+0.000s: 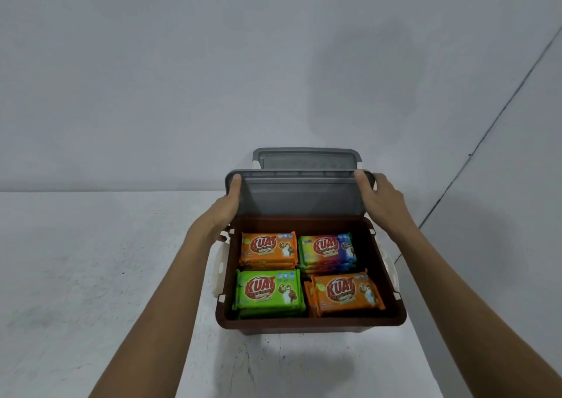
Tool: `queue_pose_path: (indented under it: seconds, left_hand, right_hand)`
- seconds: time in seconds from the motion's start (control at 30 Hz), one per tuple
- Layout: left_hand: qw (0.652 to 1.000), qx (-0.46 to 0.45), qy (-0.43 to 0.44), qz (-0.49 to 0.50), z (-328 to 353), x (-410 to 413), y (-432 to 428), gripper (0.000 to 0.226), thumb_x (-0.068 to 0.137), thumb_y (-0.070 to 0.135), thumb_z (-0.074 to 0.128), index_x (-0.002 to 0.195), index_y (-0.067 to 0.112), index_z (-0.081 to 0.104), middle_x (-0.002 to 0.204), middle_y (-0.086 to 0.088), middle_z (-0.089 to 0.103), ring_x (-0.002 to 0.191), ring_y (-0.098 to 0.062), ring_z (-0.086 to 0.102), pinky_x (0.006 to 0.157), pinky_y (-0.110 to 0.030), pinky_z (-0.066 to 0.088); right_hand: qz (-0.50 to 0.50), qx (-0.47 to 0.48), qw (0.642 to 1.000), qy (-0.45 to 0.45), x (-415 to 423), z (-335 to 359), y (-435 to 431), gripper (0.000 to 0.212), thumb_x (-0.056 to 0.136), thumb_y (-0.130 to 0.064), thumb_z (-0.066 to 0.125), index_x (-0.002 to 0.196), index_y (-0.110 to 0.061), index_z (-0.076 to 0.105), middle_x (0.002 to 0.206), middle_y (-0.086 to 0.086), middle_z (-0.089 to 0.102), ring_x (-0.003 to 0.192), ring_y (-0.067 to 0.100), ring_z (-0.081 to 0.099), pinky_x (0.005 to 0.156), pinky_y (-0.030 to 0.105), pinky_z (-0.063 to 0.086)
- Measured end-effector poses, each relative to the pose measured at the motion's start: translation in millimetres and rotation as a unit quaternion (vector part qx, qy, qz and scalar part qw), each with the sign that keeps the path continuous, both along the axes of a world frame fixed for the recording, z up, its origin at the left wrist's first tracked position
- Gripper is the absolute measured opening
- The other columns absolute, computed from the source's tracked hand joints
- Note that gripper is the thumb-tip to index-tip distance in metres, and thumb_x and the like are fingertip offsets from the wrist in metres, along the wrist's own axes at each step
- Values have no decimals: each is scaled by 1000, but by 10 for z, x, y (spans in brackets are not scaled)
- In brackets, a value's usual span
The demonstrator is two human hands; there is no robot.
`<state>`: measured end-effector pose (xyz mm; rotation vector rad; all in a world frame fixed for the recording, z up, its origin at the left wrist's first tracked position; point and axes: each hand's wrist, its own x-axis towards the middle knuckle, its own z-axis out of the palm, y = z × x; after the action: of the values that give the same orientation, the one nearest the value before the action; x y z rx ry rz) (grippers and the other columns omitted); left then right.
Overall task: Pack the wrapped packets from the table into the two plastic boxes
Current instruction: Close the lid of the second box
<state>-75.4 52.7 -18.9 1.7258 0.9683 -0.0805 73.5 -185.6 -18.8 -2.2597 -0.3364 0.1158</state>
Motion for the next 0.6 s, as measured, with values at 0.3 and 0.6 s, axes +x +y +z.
queue_pose_path:
  seconds: [0.3, 0.6]
  left_hand:
    - [992, 33, -120, 36, 491, -199, 83, 89, 82, 80, 7, 141, 24, 42, 134, -18, 54, 114, -34, 56, 104, -55, 40]
    - [956, -33, -256, 141, 639, -644, 149, 84, 85, 79, 20, 112, 11, 63, 104, -16, 70, 90, -30, 71, 81, -46, 57]
  right_hand:
    - [-3, 149, 986, 80, -31, 572, -94, 57, 93, -71, 25, 106, -28, 60, 104, 8, 66, 91, 28, 67, 72, 40, 59]
    - [-4, 225, 953, 203, 4, 924, -539, 74, 85, -76, 43, 100, -10, 72, 87, 16, 67, 70, 32, 70, 73, 48, 59]
